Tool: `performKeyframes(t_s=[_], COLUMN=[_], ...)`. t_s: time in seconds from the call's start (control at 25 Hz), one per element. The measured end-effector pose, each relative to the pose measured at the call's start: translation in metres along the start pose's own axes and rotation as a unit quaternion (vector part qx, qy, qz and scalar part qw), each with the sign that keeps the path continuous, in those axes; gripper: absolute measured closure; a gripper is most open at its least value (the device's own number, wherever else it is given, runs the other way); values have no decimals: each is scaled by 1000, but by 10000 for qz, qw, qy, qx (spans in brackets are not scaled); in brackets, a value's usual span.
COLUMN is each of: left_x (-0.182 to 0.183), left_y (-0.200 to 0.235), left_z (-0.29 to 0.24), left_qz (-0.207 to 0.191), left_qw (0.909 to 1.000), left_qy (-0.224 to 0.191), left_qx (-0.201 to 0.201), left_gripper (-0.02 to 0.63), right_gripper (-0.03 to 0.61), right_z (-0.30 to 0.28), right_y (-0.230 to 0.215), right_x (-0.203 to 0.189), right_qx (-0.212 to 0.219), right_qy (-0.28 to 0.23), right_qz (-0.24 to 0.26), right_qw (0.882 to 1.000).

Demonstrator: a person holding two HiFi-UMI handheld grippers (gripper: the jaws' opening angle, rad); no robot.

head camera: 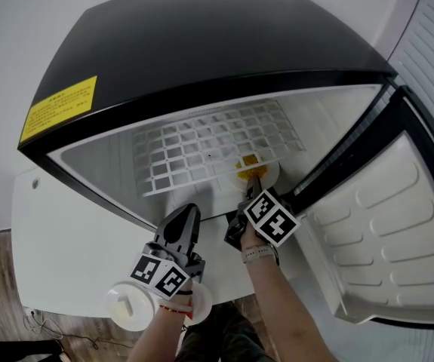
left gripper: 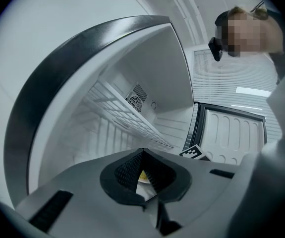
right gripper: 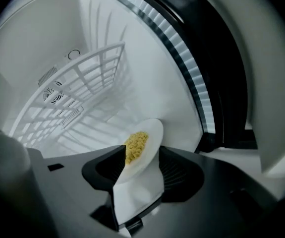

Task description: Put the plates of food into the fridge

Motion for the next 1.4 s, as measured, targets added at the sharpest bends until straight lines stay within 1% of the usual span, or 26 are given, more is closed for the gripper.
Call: performKeyframes(t_s=[0.12, 0.24, 0.48, 0.64, 0.8, 0.88, 1.0, 1.16, 1.24, 1.28, 1.32, 1.4], left_x=[1, 2, 3, 3, 3, 4, 6, 17, 23, 25, 27, 32], left_y=[1, 1, 1, -1, -5, -9, -13, -21, -26, -29, -31, -36], left_z=[1, 3, 5, 7, 8, 10, 12, 15, 18, 21, 24, 31], left_qz=[10, 48, 104, 106, 122, 128, 135, 72, 35, 13, -15, -82], left_qw=[10000, 10000, 9999, 9999, 9999, 9999, 9999, 9997, 9996, 9995, 9993, 9991], left_qy=[-2, -33, -75, -75, -80, -65, -43, -104, -149, -171, -194, -214], left_qx=[-5, -7, 23, 17, -25, -57, -96, -185, -240, -272, -306, -348], left_gripper=[607, 607, 607, 607, 607, 607, 607, 607, 607, 607, 607, 607], right_gripper=[374, 361, 359, 359, 359, 359, 359, 360, 363, 386, 431, 484], right_z=[1, 2, 8, 10, 18, 26, 41, 68, 84, 93, 102, 122], right_y=[-1, -1, -4, -5, -5, -2, 10, 29, 39, 44, 48, 57], right_x=[-1, -3, -6, -9, -11, -12, -17, -19, -18, -18, -18, -19], right_qx=[-106, -141, -133, -17, 88, 259, 735, 1383, 1645, 1753, 1853, 2033], right_qy=[-52, -46, -50, -88, -90, -63, 7, 46, 29, 11, -13, -62], right_qz=[359, 592, 689, 865, 868, 927, 1063, 1178, 1352, 1471, 1592, 1796], right_qw=[9993, 9981, 9975, 9962, 9961, 9953, 9916, 9833, 9771, 9735, 9697, 9625])
Point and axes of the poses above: the fingertips, and each gripper's own axes: z backward along the fingers, y to its left, x out of its top, the point moved 6 cm from there along z, backward along the fingers, and after that the axes turned 1 degree about -y, right-handed, at the moved point
